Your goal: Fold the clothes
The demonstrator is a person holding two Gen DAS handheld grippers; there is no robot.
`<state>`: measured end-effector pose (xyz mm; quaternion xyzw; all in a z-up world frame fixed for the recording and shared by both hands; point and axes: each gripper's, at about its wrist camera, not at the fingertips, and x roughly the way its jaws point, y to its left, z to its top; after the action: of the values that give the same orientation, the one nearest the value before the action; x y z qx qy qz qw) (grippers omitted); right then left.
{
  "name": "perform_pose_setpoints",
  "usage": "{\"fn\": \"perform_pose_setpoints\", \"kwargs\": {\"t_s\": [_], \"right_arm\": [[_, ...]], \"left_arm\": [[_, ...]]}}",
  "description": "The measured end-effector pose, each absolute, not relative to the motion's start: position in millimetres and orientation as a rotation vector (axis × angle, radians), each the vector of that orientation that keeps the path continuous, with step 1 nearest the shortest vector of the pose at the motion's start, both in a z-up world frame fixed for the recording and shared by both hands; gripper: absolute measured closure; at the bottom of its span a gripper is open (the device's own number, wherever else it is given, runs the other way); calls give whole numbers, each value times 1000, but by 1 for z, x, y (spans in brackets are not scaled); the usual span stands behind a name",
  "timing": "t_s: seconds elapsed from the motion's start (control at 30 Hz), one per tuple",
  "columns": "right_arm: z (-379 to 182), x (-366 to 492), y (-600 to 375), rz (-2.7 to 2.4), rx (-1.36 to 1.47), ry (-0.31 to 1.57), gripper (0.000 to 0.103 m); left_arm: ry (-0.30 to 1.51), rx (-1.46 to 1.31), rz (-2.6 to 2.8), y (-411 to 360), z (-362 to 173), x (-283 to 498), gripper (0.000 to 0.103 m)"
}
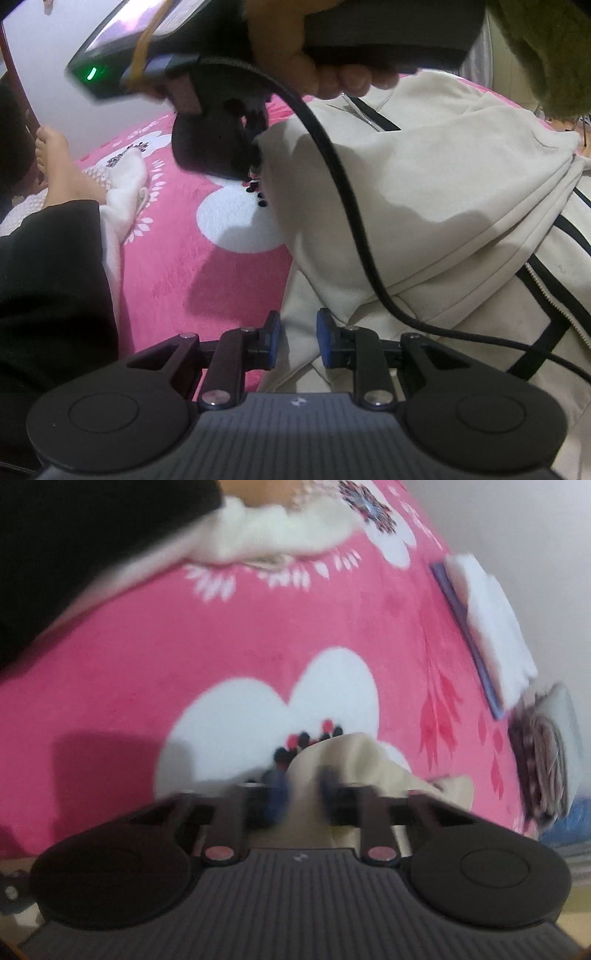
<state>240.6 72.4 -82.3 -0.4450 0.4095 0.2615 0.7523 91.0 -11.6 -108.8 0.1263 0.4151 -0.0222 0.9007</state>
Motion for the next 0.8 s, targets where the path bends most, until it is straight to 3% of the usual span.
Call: {"fn": "perform_pose_setpoints", "kwargs": {"t_s": [0.2, 0.33, 0.43, 0.63, 0.8], "right_arm": [[-37, 267, -1, 709, -233, 834, 101], [-65, 291, -43, 763, 139, 813, 101], [-94, 307, -45, 806, 251, 808, 101], [-139, 333, -17, 818, 209, 835, 102], [-139, 345, -22, 801, 316, 839, 103]], "left_arm": [[911, 76, -33, 16, -105, 100, 74], [966, -128, -5, 47, -106, 105, 70], [978, -234, 17, 62, -107, 106, 71], [989, -319, 39, 75, -109, 112, 76], [979, -274, 33, 70, -109, 112, 73]]}}
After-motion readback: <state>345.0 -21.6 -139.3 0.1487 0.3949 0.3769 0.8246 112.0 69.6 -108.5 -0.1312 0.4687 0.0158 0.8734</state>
